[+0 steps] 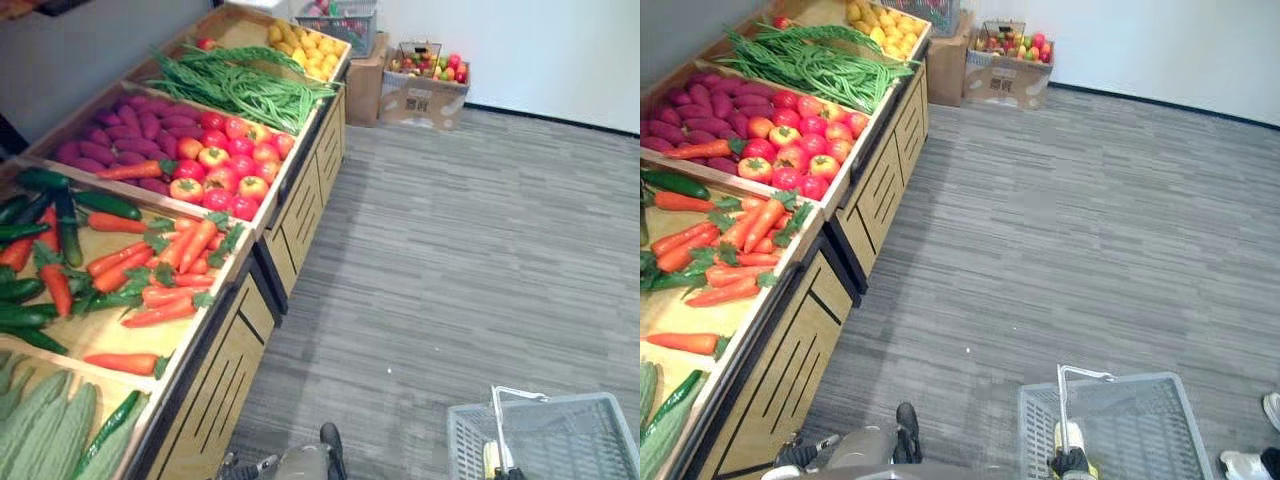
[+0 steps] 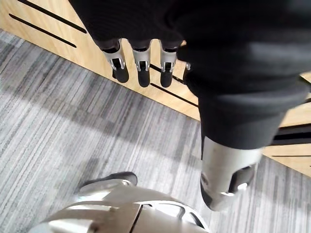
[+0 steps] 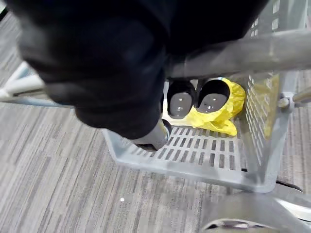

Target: Pick vegetable in the basket

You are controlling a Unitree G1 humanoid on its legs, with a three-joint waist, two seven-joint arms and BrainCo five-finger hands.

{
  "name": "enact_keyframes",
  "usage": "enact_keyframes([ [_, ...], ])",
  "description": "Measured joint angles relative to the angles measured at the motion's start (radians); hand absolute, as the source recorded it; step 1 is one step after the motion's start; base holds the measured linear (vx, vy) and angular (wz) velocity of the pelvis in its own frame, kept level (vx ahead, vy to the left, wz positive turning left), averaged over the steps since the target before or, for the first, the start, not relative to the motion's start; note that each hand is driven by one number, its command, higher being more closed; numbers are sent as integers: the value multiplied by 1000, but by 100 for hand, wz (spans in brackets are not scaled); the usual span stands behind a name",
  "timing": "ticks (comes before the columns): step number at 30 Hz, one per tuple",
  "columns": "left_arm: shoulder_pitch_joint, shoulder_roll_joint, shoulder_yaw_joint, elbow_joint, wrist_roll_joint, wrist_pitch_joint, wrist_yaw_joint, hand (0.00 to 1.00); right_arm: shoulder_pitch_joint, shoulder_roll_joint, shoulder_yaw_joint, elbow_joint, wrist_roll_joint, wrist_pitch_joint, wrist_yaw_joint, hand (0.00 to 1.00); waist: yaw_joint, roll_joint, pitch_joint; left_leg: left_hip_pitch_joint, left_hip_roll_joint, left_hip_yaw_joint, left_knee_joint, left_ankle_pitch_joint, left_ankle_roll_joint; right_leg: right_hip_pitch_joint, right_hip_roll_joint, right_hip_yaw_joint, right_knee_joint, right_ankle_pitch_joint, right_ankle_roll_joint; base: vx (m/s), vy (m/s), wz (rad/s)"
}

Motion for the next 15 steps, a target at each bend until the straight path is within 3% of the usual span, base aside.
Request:
enact_keyframes([
  [1,6,4,-11,-1,6,0,0,0,0,0,0,0,1,0,0,100,-2,0,-1,22,-6,-13,-16,-2,0,-46,-9,21,115,44,14,309,152,37],
  [2,13,16,-37,0,21,0,-2,0,2,5,0,0,1,-1,1,100,-12,0,-1,72,-17,-44,-45,-5,1,-133,-17,69,311,168,36,344,125,67],
  [3,19,31,-61,0,39,1,-5,0,10,20,-1,2,2,-1,2,100,-35,0,3,117,-24,-85,-60,-12,5,-202,-16,80,500,186,49,366,106,79],
  [5,21,34,-70,0,44,3,-6,0,24,33,1,2,2,0,4,100,-38,-2,2,172,-25,-129,-72,-24,8,-261,-4,62,635,136,18,324,26,82],
  [6,20,35,-68,0,44,3,-6,0,42,40,2,2,2,0,4,100,-36,-2,2,210,-28,-174,-78,-36,8,-303,3,15,646,51,12,308,-14,89],
  [8,17,31,-51,-3,44,5,-6,0,53,42,1,6,2,2,5,100,-42,-1,2,233,-33,-248,-85,-45,14,-337,4,-42,515,-30,-29,273,-72,111],
  [11,17,6,12,-4,43,11,-6,0,52,44,-11,32,3,14,7,100,-47,3,5,258,-25,-374,-85,-58,9,-333,36,-33,166,-42,-54,383,-211,144],
  [13,20,-6,38,-4,43,14,-7,0,52,50,-10,40,2,16,19,100,-44,12,6,263,16,-485,-72,-87,-28,-334,99,86,-84,-20,-52,377,-334,135],
  [14,19,-7,43,-4,43,14,-7,0,54,53,-10,40,2,16,21,100,-42,11,6,260,26,-513,-60,-101,-40,-334,109,114,-129,0,-54,439,-528,159],
  [15,22,-9,66,-16,40,12,-8,0,68,60,-8,38,1,16,27,100,-27,-6,3,251,43,-586,-14,-158,-82,-312,114,203,-239,65,-50,421,-618,169],
])
